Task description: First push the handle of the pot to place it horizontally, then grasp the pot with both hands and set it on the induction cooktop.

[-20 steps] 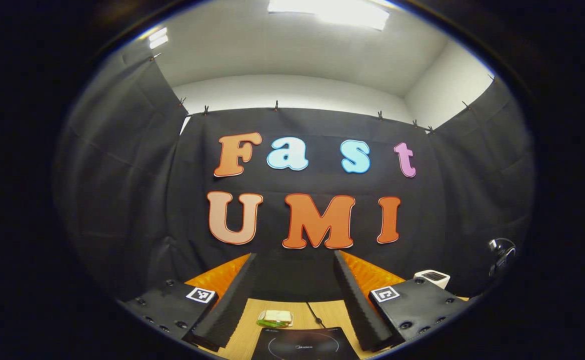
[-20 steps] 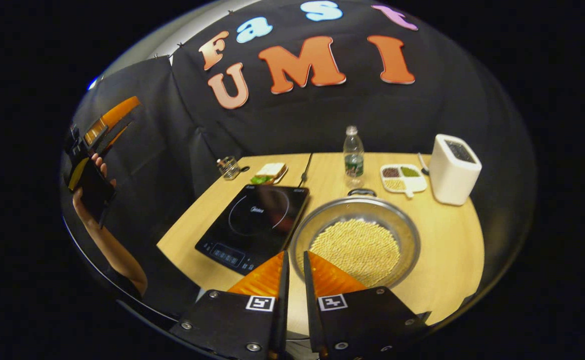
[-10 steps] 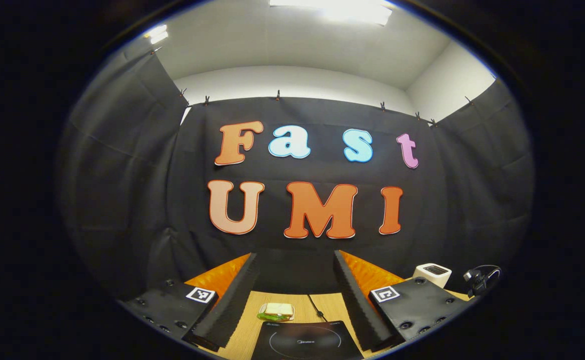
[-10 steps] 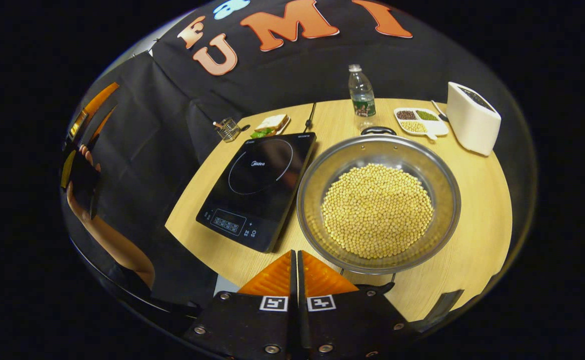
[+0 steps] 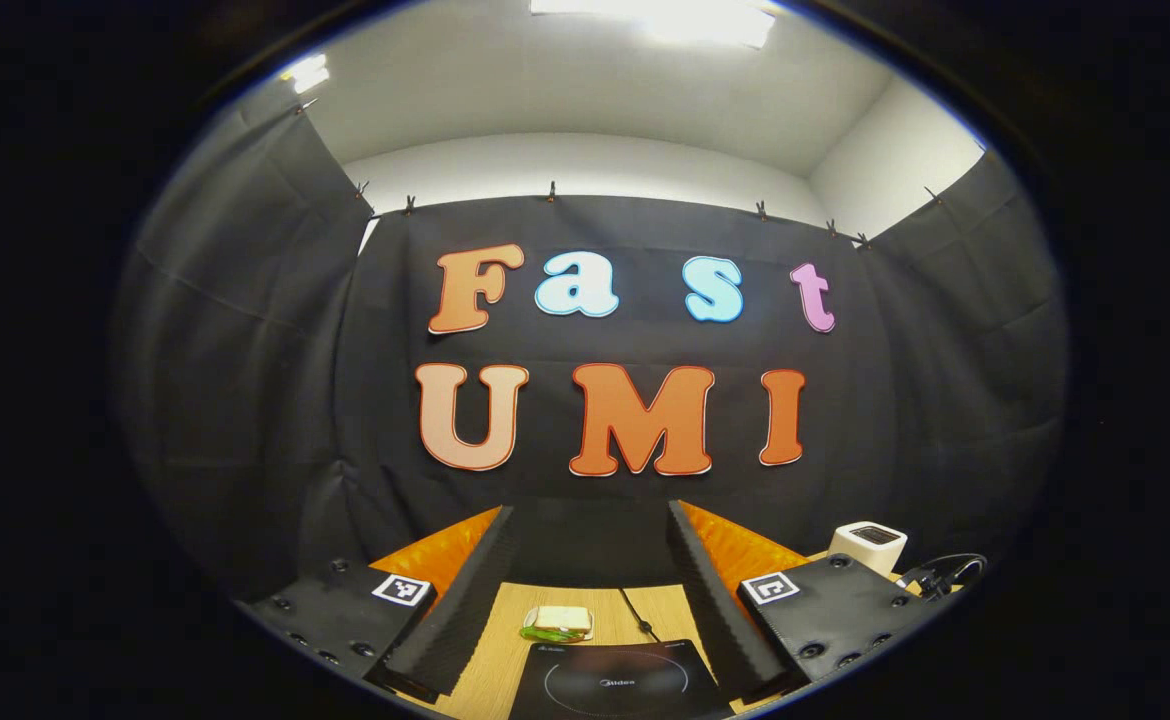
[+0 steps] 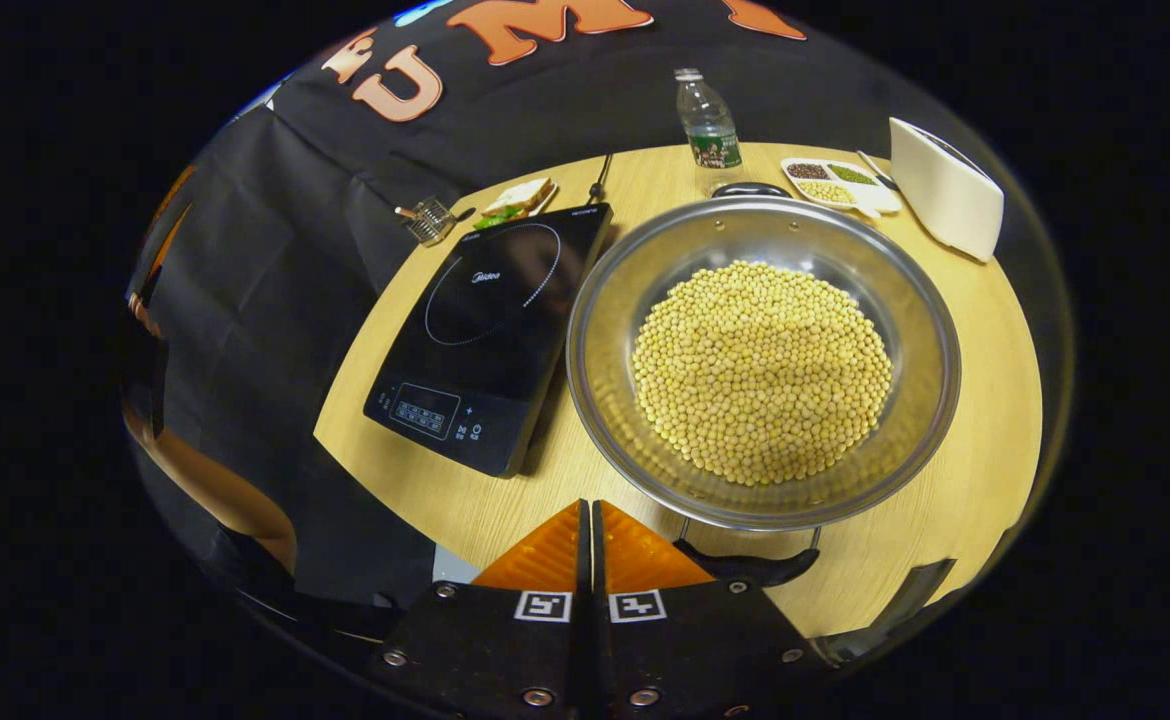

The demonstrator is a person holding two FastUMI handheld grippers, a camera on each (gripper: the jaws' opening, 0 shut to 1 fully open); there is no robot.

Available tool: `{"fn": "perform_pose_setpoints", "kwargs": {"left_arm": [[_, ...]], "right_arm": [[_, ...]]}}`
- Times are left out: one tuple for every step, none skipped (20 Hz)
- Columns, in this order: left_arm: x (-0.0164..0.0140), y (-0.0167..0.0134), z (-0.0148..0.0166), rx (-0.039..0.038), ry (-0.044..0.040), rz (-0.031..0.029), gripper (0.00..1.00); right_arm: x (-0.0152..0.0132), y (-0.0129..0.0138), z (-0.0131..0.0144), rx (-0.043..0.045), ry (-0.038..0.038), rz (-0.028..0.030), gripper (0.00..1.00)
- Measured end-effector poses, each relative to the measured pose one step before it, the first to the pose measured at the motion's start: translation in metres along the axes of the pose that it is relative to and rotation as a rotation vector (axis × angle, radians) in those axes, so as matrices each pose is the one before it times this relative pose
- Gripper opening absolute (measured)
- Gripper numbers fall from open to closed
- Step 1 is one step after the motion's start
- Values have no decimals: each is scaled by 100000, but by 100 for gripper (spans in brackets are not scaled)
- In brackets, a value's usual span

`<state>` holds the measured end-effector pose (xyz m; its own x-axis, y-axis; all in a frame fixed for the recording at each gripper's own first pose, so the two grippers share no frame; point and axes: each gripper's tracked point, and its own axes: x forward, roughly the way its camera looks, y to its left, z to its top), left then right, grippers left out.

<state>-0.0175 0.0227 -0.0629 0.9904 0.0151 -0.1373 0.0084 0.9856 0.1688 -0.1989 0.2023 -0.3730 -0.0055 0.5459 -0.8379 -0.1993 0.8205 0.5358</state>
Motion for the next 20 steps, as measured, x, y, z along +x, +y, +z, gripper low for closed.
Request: {"fn": "perform_pose_setpoints", "kwargs": {"left_arm": [[16, -95, -180, 296, 460, 57, 98], [26, 53, -150, 244, 318, 253, 97], [-38, -14, -134, 236, 319, -11, 97], [51, -41, -60, 92, 103, 72, 97], [25, 9, -55, 44, 166, 105, 97], [-3, -152, -60, 46, 123, -195, 97], [46, -129, -111, -19, 232, -147, 96], [24, -275, -141, 138, 381, -612, 97], [99, -268, -151, 324, 223, -324, 97], [142, -232, -144, 513, 330, -215, 96], [121, -194, -175, 629, 495, -229, 96], [7, -132, -106, 436, 540, -152, 96], [76, -179, -246, 400, 637, -373, 96], [71, -104, -195, 7, 334, -375, 96], [51, -85, -49, -88, 264, -464, 97], [59, 109, -33, -151, 44, 30, 98], [97, 81, -122, -75, 158, 193, 98], [66, 30, 3, -151, -34, 249, 98], [77, -30, -139, -34, 233, 108, 98], [75, -142, -112, -140, 147, -122, 98]], "right_arm": [[336, -128, -60, 650, 1129, -159, 0], [380, -377, -31, 1278, 706, -460, 0], [308, -336, -79, 1108, 881, -603, 0], [286, -549, 86, 1458, 526, -743, 0], [198, -305, -137, 2056, 688, -118, 0], [258, -55, 195, 2771, -178, 970, 0], [251, 230, -68, 2764, 889, 1621, 0], [264, 83, -162, 1026, 128, 1139, 0], [-125, 90, 118, 81, 132, 454, 0], [162, 22, 38, 56, -87, 143, 0], [-86, -12, -78, -111, 16, 344, 0], [14, -62, 9, 548, -266, 336, 0], [-97, -86, -61, 1093, -735, 350, 0], [-108, -122, -9, 781, -560, 155, 0], [-195, -272, -297, 287, 55, 6, 0], [-151, -249, -7, 88, -157, -98, 0], [-258, -383, -26, 444, -185, -464, 0], [-147, -427, 102, 244, -269, -664, 0], [-194, -342, 61, 273, -446, -752, 0], [-73, -401, 194, 348, -728, -801, 0]]}}
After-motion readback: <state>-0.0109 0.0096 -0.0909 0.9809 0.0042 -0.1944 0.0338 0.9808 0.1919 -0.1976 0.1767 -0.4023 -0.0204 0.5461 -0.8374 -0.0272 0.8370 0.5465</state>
